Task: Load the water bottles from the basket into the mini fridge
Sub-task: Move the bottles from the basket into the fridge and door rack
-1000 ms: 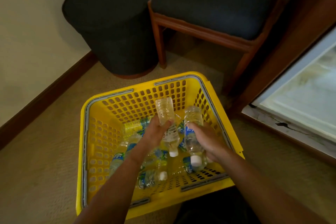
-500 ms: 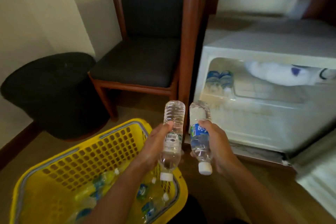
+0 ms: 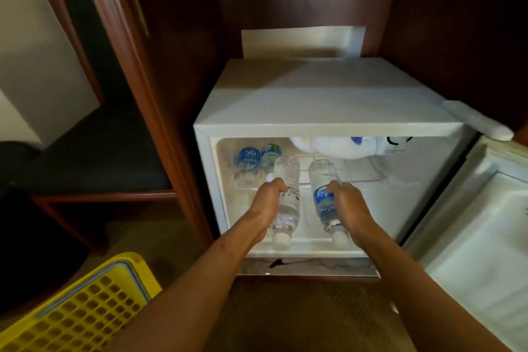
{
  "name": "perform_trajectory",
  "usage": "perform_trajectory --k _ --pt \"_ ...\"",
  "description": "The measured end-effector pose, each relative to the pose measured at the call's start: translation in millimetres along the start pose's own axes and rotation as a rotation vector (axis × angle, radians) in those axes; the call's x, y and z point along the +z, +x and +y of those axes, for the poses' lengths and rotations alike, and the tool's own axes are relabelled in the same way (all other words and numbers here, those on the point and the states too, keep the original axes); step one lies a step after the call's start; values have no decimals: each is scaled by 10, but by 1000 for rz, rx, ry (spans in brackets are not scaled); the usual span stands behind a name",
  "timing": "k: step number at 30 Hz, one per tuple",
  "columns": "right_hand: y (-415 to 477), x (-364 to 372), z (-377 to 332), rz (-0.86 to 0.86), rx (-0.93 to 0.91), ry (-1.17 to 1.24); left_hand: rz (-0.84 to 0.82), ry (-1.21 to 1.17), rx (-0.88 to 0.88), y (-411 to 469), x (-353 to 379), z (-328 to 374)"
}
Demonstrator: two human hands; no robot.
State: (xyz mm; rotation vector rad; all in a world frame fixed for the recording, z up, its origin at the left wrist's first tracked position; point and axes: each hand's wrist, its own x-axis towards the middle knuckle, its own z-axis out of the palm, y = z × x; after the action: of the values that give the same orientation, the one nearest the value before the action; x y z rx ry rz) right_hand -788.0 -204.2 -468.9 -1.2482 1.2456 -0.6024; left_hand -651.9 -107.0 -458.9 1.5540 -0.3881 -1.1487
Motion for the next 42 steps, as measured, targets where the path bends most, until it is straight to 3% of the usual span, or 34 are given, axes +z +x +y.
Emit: perform_trajectory --k 11,21,24,29,36,42 --pt "715 115 -99 71 -147 -199 228 309 244 1142 437 -64" --pt "788 66 143 -23 -180 -105 264 508 368 781 459 -143" --pt "787 39 235 -86 -224 -98 216 628 291 690 373 -189" --pt "800 132 281 -37 -384 -187 50 396 274 645 331 -175" --pt "1009 185 217 -70 -461 -339 128 193 263 792 359 -59" --pt "1103 171 88 -28 -505 -739 196 423 348 934 399 49"
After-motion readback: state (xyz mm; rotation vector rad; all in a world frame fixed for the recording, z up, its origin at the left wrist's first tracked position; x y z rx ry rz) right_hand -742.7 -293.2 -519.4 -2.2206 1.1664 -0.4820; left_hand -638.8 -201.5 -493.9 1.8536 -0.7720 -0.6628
